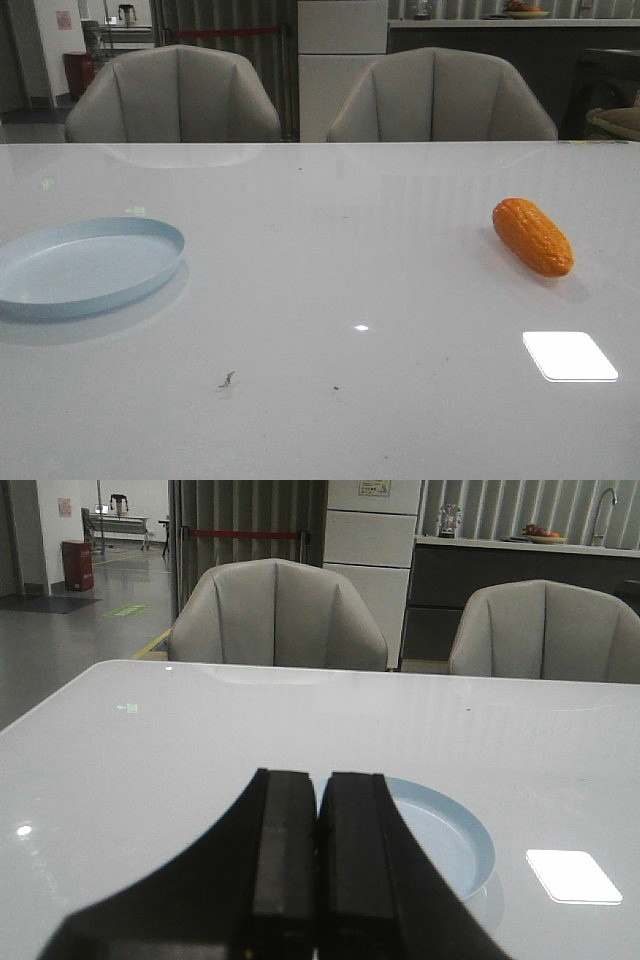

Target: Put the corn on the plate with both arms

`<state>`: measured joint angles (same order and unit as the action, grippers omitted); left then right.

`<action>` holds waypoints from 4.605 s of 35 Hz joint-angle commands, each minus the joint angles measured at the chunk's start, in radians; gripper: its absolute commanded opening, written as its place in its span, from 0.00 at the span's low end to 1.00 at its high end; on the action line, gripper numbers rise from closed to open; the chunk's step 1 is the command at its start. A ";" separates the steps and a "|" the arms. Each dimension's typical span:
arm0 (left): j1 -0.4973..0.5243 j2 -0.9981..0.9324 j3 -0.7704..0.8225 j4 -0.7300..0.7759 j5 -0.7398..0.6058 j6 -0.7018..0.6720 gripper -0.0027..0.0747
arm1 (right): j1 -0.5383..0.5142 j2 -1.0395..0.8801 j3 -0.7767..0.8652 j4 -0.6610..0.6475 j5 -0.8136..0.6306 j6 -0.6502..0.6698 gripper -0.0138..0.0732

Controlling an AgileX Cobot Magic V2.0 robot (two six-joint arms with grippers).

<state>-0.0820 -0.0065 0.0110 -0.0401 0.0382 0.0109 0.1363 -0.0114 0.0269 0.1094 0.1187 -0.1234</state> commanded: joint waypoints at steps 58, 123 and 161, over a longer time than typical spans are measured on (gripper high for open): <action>-0.003 0.713 -0.311 -0.015 -0.173 -0.011 0.16 | -0.004 0.800 -0.407 0.365 -0.211 0.009 0.22; -0.003 0.861 -0.378 0.058 -0.095 -0.011 0.40 | -0.003 0.885 -0.407 0.195 -0.094 -0.062 0.61; 0.118 1.664 -0.994 -0.164 0.266 -0.114 0.40 | -0.003 0.885 -0.407 0.195 -0.082 -0.062 0.61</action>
<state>0.0315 1.6717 -0.9453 -0.1862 0.3753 -0.0868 0.1363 0.8764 -0.3409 0.3108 0.0990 -0.1770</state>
